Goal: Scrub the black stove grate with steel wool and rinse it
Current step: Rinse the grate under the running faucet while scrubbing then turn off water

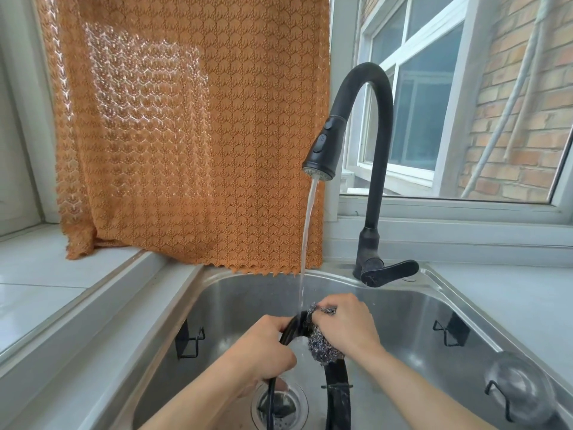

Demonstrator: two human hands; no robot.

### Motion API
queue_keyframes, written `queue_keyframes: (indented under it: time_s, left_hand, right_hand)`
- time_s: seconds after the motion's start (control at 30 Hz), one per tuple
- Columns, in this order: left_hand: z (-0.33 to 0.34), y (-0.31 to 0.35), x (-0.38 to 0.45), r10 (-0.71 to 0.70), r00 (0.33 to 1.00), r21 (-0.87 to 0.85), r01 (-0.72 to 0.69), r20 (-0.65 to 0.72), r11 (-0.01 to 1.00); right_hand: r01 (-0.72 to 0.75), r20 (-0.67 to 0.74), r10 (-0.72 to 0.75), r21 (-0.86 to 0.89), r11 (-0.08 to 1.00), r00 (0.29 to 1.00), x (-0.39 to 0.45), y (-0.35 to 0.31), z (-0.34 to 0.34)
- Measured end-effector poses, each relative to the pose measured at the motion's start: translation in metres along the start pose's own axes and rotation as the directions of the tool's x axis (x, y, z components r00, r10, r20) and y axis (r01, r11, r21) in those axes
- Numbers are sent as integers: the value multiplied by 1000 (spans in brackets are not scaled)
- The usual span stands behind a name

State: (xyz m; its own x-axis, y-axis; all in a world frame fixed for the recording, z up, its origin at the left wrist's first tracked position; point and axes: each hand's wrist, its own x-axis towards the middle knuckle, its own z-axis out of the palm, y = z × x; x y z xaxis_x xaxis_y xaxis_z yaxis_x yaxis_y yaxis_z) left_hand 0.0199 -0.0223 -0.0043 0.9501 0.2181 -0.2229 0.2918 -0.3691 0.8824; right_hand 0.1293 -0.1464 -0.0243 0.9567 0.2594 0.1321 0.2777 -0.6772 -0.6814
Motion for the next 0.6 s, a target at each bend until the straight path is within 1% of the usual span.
queue_keyframes:
  time_s: [0.13,0.23,0.3,0.37,0.43,0.47,0.53,0.6]
  left_hand:
    - [-3,-3,3,-33,999,13,34,-18,999]
    - [-5,-4,6,-57,998,34,58,-30,998]
    - [-7,-6,9,-70,996,50,73,-46,996]
    - [-10,-9,14,-79,994,66,84,-69,994]
    - [-13,-11,17,-71,996,107,77,-61,991]
    - [-14,-12,17,-64,996,128,71,-54,989]
    - [-17,-13,17,-64,996,152,72,-57,986]
    - [-19,-13,16,-70,996,160,80,-62,984]
  right_hand:
    - [-38,48,31,145,989,998,4,-1,-12]
    - [-23,4,22,163,986,1000,8,1,-25]
    - [6,-51,-1,86,996,999,10,6,-31]
    - [14,-38,-17,-80,997,999,11,12,-34]
    - [51,79,-32,-257,965,996,11,21,-30]
    - [87,151,-42,-310,947,988,10,23,-28]
    - [161,263,-71,-338,927,962,9,25,-25]
    - [223,316,-103,-371,901,943,10,26,-22]
